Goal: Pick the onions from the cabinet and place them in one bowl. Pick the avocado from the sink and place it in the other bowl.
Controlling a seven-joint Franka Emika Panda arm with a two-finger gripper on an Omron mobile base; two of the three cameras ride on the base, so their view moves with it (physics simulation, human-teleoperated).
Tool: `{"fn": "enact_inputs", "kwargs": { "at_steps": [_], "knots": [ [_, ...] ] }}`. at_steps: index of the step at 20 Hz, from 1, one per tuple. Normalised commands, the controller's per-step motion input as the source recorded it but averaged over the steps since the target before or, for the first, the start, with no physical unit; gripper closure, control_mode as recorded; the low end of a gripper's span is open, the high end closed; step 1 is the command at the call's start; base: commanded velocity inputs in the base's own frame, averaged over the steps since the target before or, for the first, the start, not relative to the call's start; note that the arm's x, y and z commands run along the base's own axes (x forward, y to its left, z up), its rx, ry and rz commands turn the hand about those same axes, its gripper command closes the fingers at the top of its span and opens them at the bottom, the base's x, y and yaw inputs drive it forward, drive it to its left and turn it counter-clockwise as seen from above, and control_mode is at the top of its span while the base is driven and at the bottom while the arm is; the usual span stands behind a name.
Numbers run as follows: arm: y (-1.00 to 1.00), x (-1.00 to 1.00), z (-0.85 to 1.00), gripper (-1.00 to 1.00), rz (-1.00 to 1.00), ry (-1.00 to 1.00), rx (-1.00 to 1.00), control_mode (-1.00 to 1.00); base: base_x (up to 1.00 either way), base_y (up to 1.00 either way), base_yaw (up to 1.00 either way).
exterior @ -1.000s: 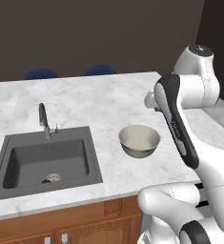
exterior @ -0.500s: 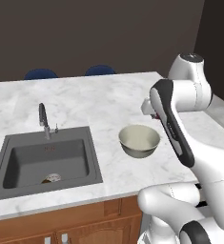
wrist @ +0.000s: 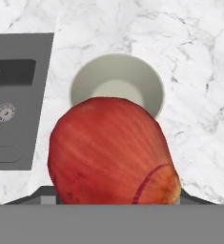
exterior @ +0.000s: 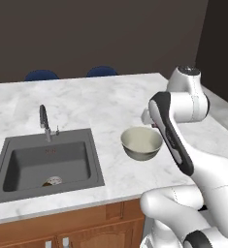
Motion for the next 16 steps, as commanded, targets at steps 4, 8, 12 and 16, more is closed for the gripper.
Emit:
{"fn": "enact_inputs", "kwargs": {
  "at_steps": [4, 8, 12, 16],
  "knots": [
    [0.00, 0.40, -0.14, 1.00, 0.00, 0.00, 0.00, -1.00, 0.00, 0.00, 0.00],
    [0.00, 0.41, -0.18, 1.00, 0.00, 0.00, 0.00, -1.00, 0.00, 0.00, 0.00],
    [0.00, 0.34, -0.25, 1.00, 0.00, 0.00, 0.00, -1.00, 0.00, 0.00, 0.00],
    [0.00, 0.22, -0.28, 1.00, 0.00, 0.00, 0.00, -1.00, 0.00, 0.00, 0.00]
  ]
}}
